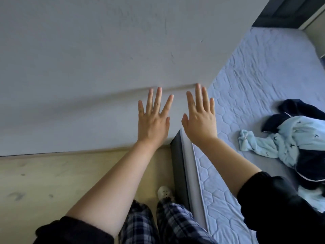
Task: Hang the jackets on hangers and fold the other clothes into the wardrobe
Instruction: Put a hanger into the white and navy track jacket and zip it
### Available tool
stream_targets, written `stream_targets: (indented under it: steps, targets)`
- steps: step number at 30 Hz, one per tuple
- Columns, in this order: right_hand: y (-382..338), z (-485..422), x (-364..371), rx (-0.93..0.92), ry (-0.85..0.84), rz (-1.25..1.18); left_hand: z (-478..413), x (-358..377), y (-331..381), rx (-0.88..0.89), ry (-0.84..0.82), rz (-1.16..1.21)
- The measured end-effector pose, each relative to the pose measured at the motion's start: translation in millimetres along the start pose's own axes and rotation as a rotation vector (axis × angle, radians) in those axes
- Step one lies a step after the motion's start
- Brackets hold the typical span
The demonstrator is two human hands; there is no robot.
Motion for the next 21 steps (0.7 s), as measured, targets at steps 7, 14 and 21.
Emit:
stream_targets:
  steps: [7,14,21]
  targets:
    - [55.1,-4.2,64.1,-0.114,0.126,0.045,-11.8,65.3,30.3,-0.030,0.073,-0.025]
    - [89.2,-1.6,155.9,-0.154,0.227,-0.014,-0.7,152.8,33.7,-0.016,0.183,-0.078]
    - [137.0,10.5,267.8,-0.133,0.192,-0.055,9.4,266.1,65.7,0.001,0.257,-0.111]
Point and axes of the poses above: each hand's wrist, its own z-axis away from the middle knuckle, its own x-axis out of the palm, y = z × x, the point moved 1 cm from there along -z, towards the middle knuckle, and after that the axes turned 14 degrees about x, right-handed, at the moved point
